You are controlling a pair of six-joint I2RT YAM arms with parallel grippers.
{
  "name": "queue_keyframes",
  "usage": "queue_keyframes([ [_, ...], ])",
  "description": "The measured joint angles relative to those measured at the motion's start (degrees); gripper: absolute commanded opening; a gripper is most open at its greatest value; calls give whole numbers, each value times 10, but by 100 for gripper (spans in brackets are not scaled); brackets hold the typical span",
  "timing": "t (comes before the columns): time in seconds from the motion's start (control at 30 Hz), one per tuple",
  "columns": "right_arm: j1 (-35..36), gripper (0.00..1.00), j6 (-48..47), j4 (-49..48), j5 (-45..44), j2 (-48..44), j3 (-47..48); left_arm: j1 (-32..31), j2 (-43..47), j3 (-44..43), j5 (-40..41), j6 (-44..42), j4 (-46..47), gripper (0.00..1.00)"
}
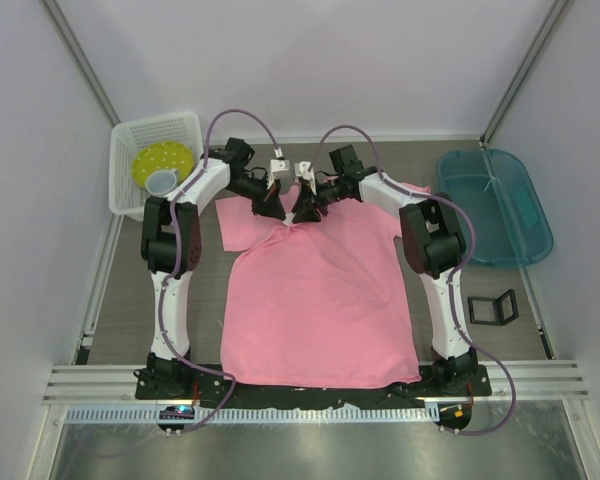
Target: Pin the brooch onto the clothing
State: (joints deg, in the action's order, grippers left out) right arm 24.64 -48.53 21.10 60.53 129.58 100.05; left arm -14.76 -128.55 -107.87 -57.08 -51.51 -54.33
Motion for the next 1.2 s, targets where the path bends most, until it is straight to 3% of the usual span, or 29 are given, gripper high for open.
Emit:
queue_keyframes([
  [0.7, 9, 51, -70, 29, -14, 2, 0, 1, 0, 0, -6, -12, -5, 0],
  [1.2, 9, 40, -22, 26, -12, 11, 10, 1, -1, -7, -10, -10, -3, 0],
])
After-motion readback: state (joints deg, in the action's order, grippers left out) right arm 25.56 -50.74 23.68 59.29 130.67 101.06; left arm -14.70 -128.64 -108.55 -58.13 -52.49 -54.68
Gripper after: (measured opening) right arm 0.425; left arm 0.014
